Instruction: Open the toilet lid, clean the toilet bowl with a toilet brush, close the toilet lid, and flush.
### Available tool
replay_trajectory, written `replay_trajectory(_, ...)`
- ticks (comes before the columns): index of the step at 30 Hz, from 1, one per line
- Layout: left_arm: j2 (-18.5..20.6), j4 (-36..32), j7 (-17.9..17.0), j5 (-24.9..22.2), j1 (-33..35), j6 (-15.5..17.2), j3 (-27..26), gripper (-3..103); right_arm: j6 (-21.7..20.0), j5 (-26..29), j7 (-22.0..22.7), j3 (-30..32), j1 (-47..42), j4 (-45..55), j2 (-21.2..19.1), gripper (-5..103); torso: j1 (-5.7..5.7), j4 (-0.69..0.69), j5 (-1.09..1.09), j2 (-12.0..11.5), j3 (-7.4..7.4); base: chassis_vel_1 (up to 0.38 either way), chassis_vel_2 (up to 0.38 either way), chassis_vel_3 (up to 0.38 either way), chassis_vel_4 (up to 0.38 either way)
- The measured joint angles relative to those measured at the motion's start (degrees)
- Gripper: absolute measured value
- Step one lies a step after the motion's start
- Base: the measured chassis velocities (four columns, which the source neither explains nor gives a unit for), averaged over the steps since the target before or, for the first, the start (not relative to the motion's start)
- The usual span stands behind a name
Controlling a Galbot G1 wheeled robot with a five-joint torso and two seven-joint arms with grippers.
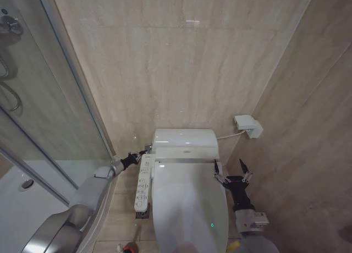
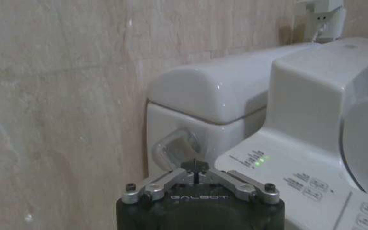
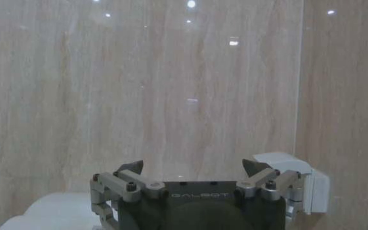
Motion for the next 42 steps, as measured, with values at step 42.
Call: replay_trajectory(42, -1.8, 1.9, -1.8, 0.7, 1.4, 0.5, -4.5, 0, 0.0, 0.0, 0.0, 0.0, 0.0, 0.0, 0.0, 100, 0.01, -0.01, 0.00, 0.0, 0.00, 0.000, 0.000, 0.000, 0.000)
